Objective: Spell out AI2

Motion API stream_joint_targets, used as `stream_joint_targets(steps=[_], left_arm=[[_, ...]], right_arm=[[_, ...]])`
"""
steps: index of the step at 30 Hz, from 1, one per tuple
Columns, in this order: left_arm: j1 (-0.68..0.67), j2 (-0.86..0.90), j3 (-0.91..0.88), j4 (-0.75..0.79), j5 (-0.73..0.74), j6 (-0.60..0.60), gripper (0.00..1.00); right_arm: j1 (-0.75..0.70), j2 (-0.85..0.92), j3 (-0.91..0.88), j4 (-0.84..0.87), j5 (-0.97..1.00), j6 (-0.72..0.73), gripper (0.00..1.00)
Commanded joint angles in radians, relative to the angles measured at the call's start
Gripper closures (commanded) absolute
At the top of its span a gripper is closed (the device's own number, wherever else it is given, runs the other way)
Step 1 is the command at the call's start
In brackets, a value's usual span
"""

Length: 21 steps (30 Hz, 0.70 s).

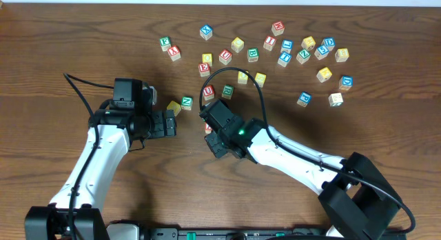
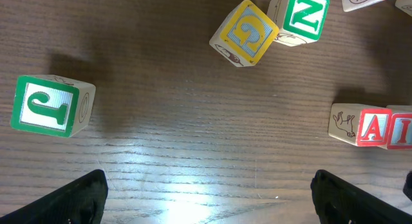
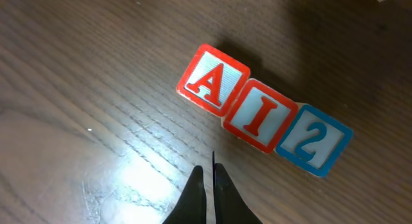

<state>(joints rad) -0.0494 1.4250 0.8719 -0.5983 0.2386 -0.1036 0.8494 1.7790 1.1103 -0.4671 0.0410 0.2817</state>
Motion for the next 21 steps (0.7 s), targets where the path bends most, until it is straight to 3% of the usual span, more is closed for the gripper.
stream_joint_targets(steps=[1,21], left_arm=[[0.003,0.001,-0.008,-0.003,0.012,0.009,0.01],[0.003,0.001,-0.008,-0.003,0.012,0.009,0.01]], right_arm=[[0.004,0.007,-0.032,0.026,0.025,0.034,0.99],[0.002,0.058,-0.068,0.113,0.072,0.093,0.99]])
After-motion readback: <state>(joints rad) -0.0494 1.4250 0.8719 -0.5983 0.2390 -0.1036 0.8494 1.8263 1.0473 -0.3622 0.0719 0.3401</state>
